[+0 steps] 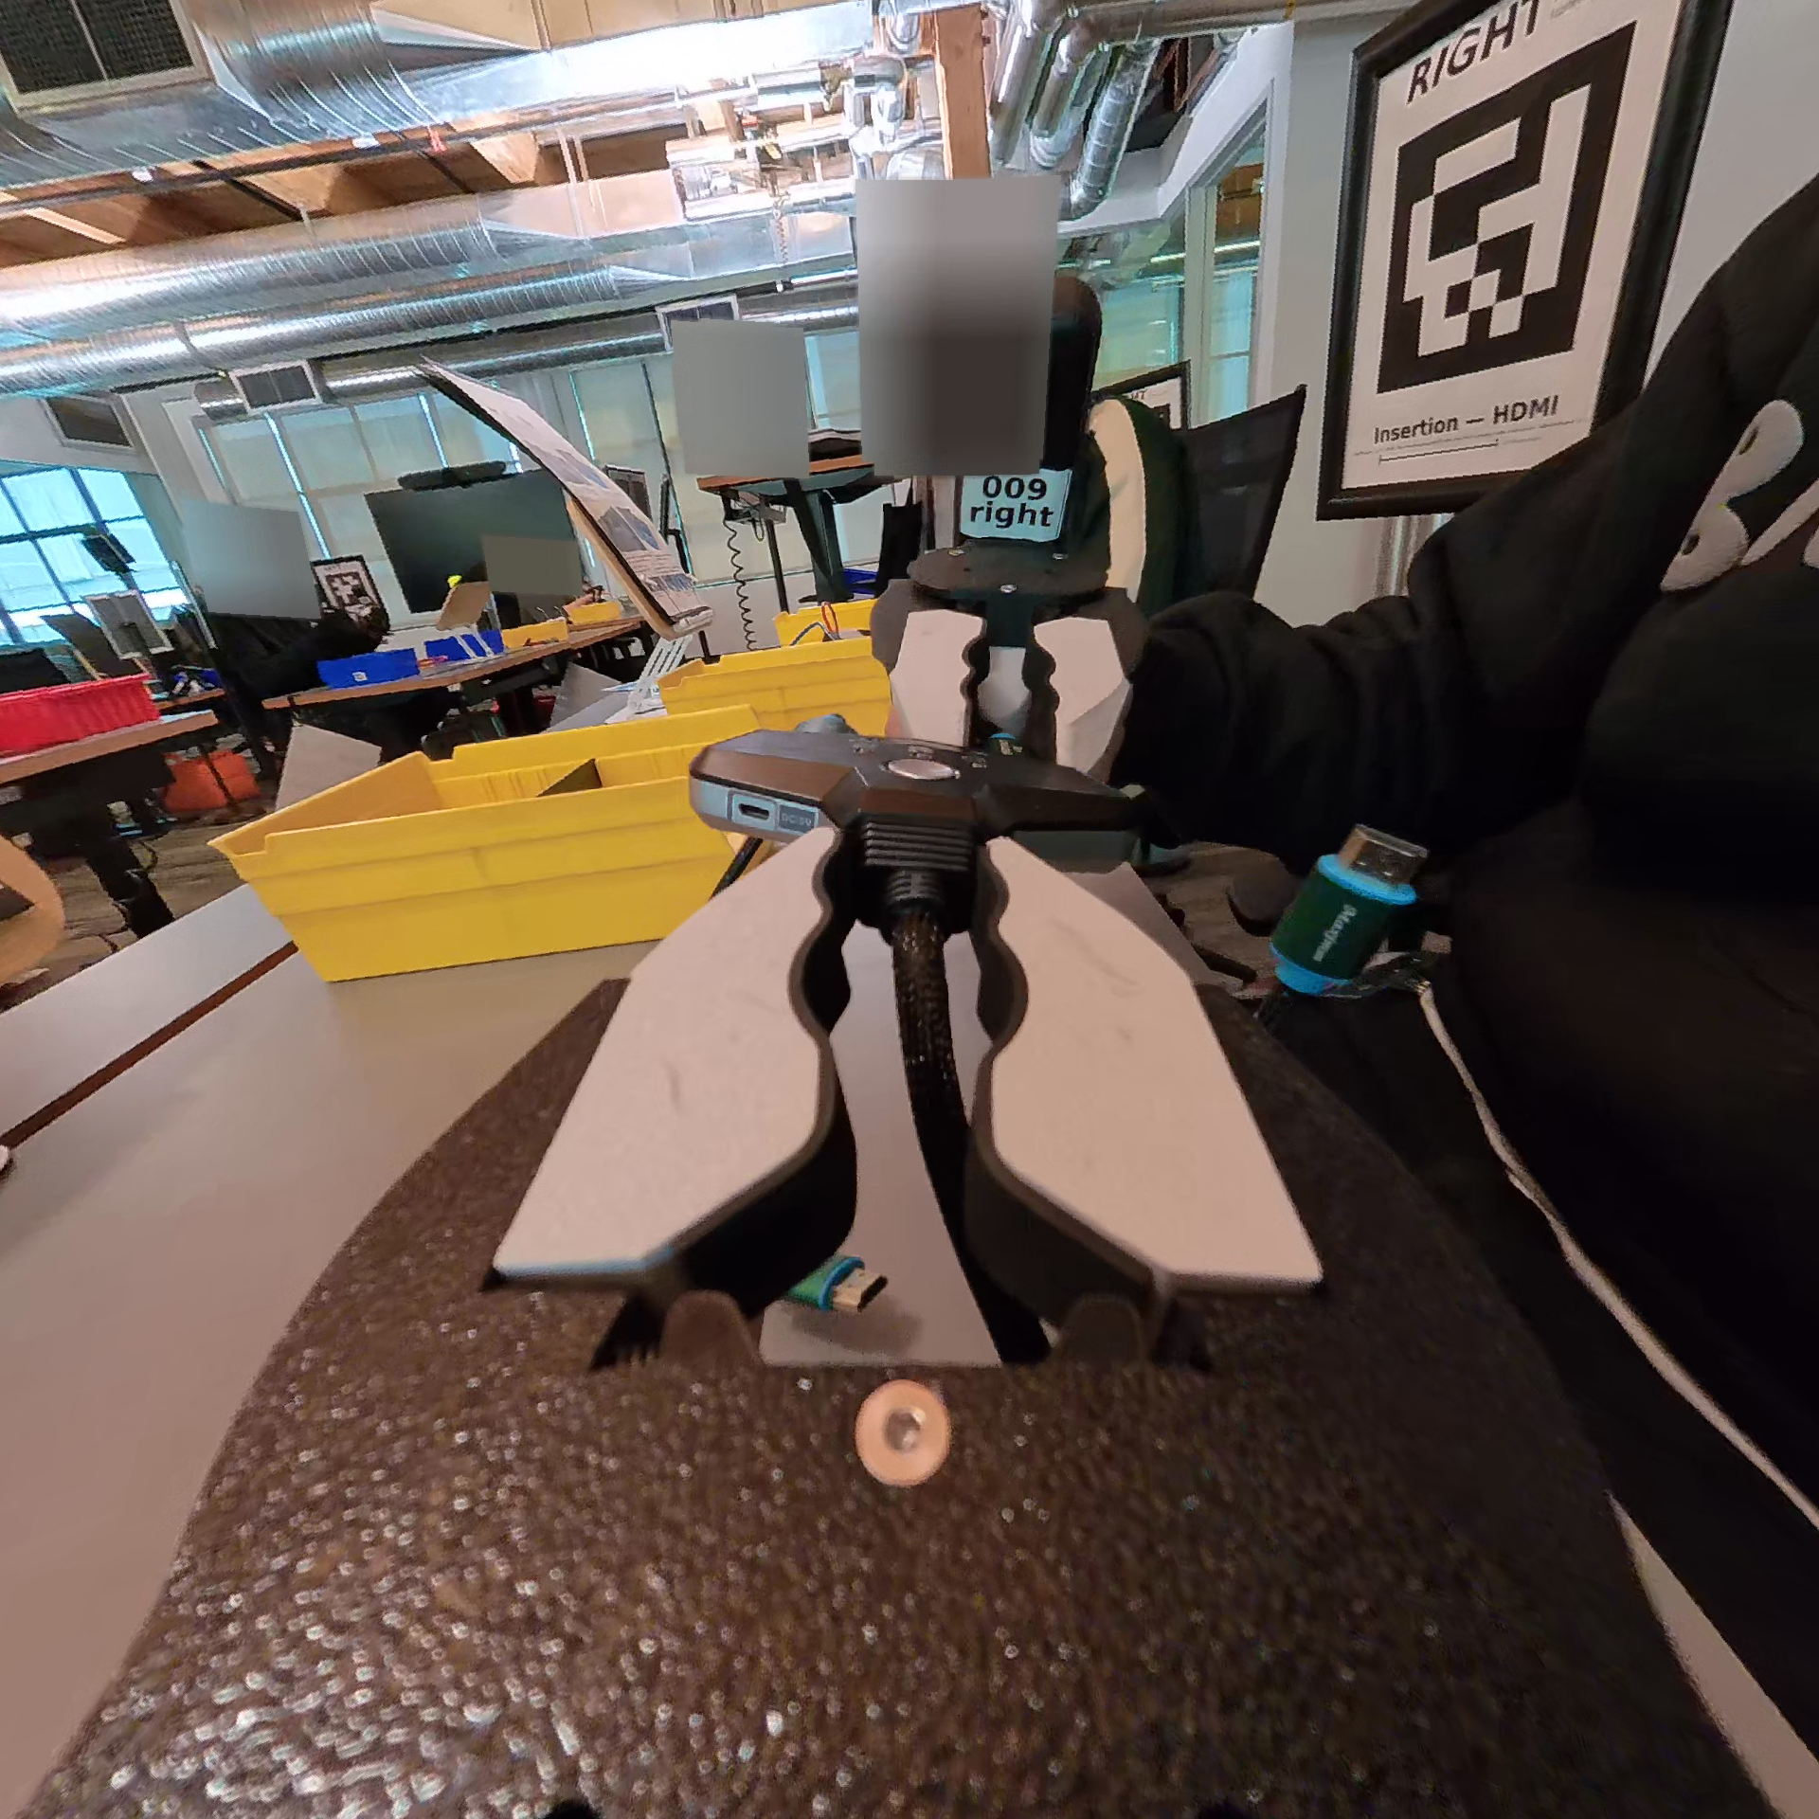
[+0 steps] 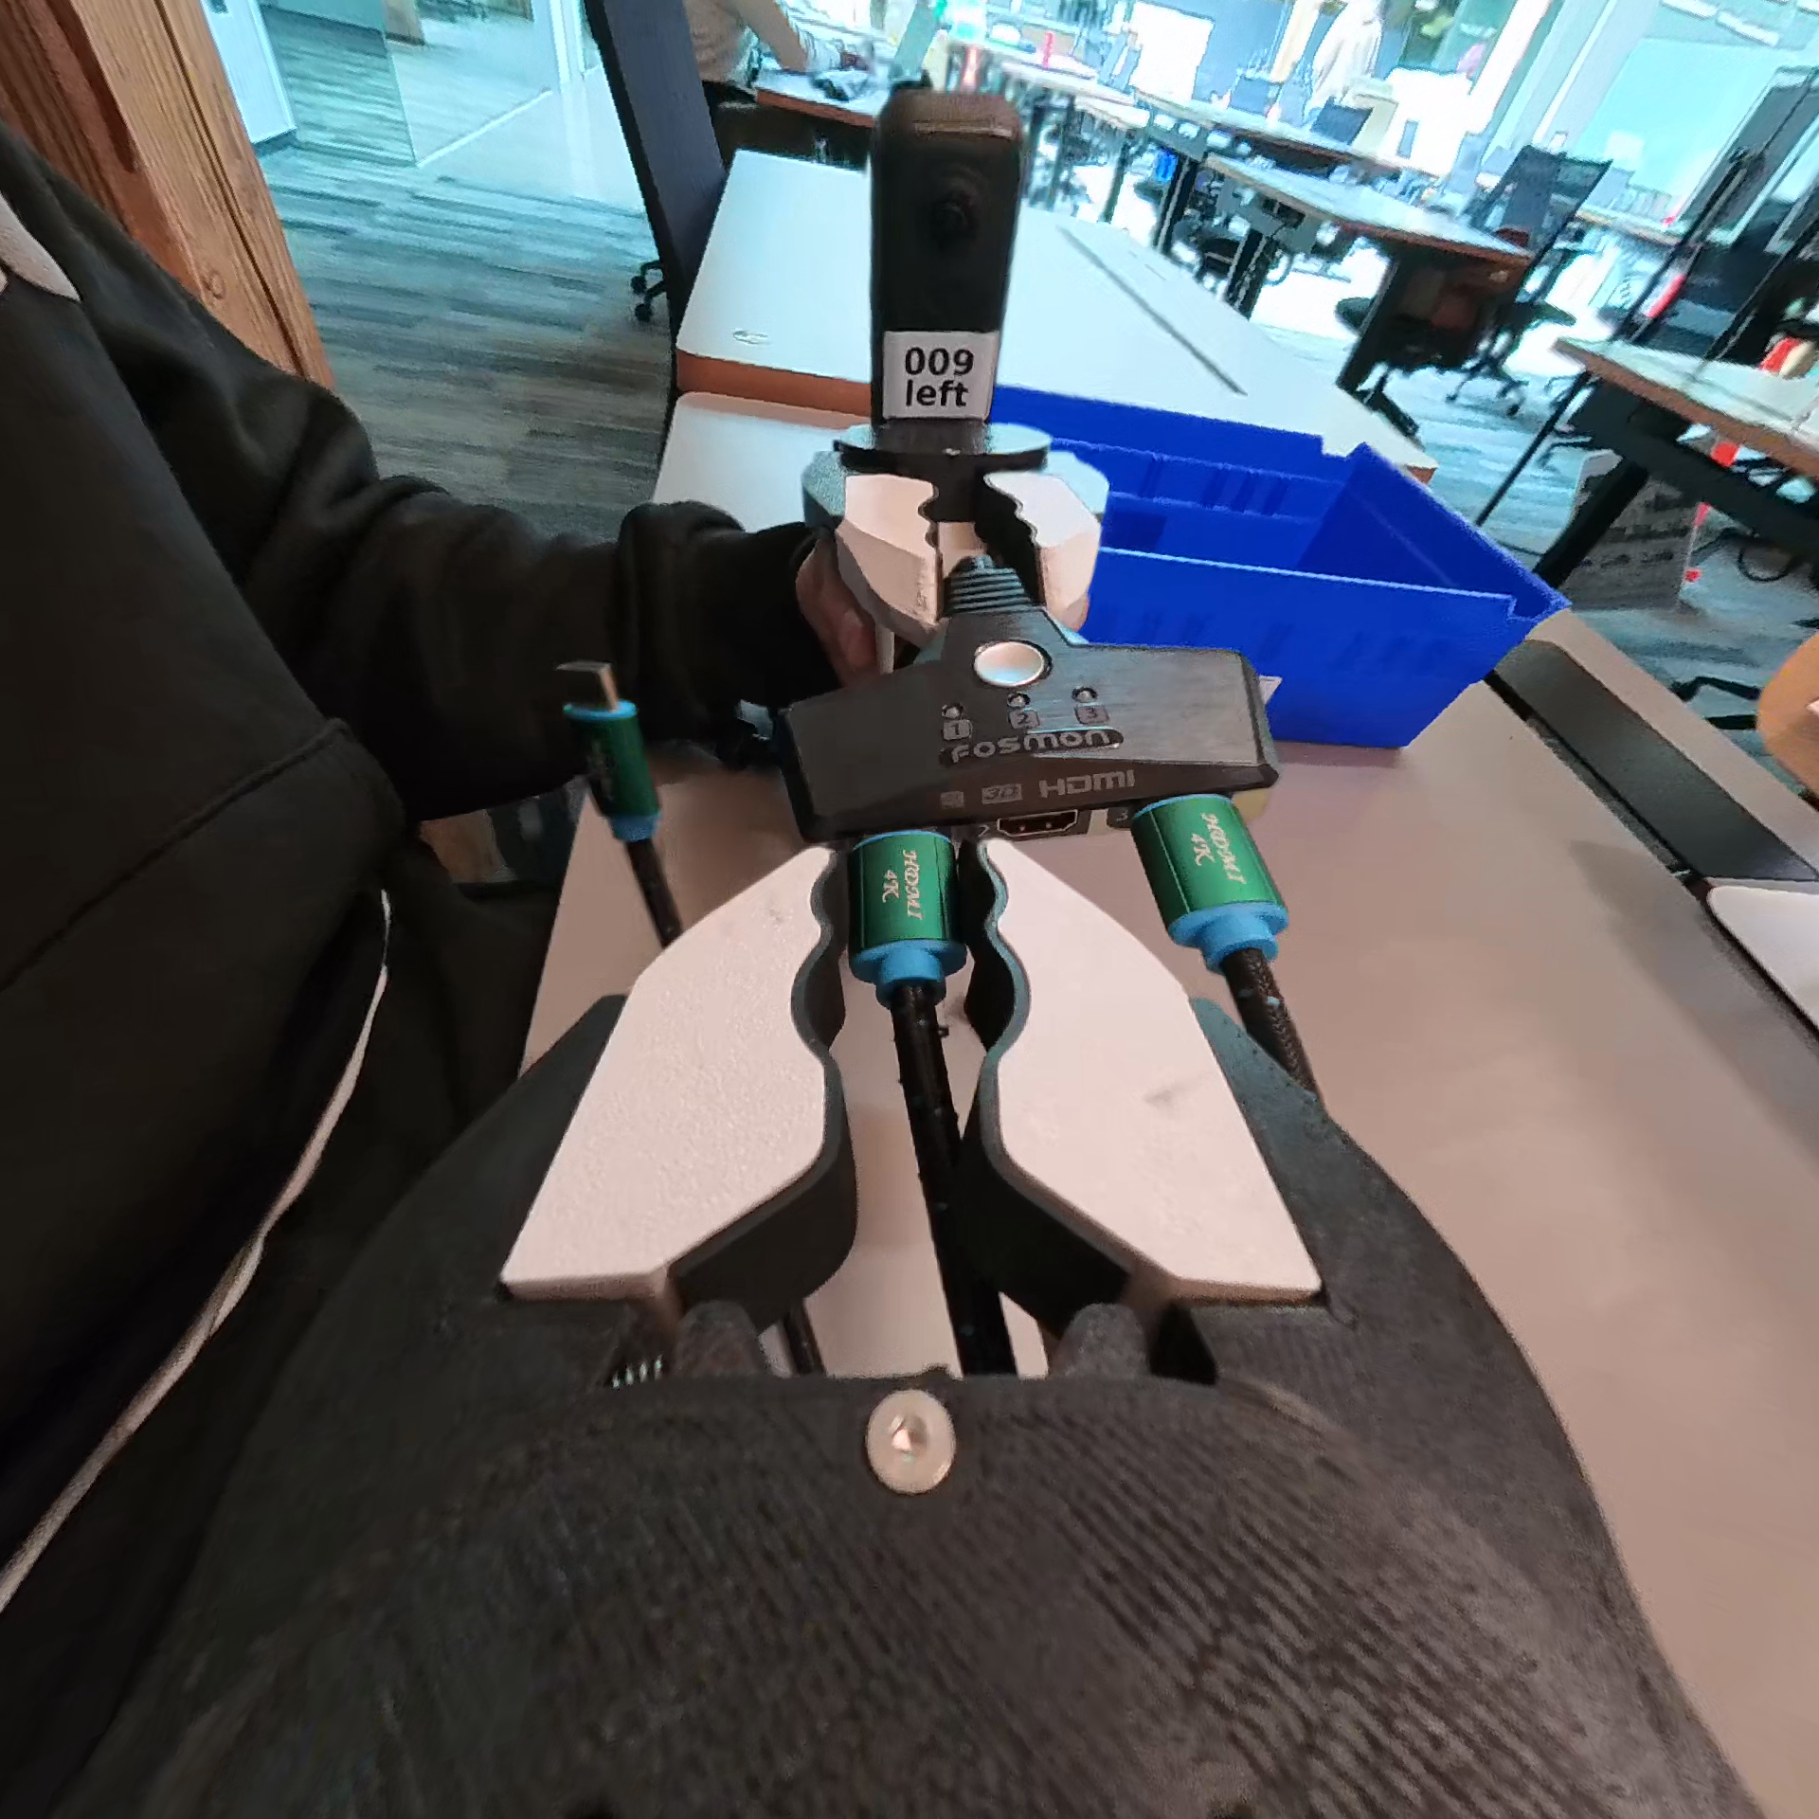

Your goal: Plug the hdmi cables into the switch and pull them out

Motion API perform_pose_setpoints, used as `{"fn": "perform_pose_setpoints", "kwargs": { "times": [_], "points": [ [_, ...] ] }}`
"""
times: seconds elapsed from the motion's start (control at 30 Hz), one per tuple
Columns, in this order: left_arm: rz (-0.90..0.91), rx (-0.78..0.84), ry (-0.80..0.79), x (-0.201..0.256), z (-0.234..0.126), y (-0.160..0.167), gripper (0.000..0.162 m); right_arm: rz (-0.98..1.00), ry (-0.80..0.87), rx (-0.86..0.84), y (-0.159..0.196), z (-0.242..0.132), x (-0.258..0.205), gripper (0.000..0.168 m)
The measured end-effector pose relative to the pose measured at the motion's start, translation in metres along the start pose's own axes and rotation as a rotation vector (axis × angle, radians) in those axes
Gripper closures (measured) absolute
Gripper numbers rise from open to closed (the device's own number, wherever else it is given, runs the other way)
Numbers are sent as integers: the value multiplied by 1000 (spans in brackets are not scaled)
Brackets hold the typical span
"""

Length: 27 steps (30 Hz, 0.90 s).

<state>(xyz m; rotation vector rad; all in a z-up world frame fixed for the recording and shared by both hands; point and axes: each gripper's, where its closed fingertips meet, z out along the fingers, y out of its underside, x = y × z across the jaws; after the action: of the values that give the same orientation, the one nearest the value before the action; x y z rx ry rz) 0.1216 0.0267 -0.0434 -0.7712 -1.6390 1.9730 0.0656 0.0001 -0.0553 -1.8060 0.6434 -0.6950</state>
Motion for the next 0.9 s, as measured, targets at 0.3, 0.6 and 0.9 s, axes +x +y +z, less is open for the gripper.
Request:
{"fn": "perform_pose_setpoints", "kwargs": {
  "times": [0.3, 0.6, 0.9],
  "points": [
    [25, -37, 15, 6, 6, 0, 140, -59, -10, -70, 0, -10, -1, 145],
    [-2, -14, 41, 8, 7, -3, 140, -28, -19, 60, -8, -9, -7, 146],
    [-41, 33, 56, 5, 3, -1, 140, -9, -12, 44, -9, -3, -8, 147]
  ]
}}
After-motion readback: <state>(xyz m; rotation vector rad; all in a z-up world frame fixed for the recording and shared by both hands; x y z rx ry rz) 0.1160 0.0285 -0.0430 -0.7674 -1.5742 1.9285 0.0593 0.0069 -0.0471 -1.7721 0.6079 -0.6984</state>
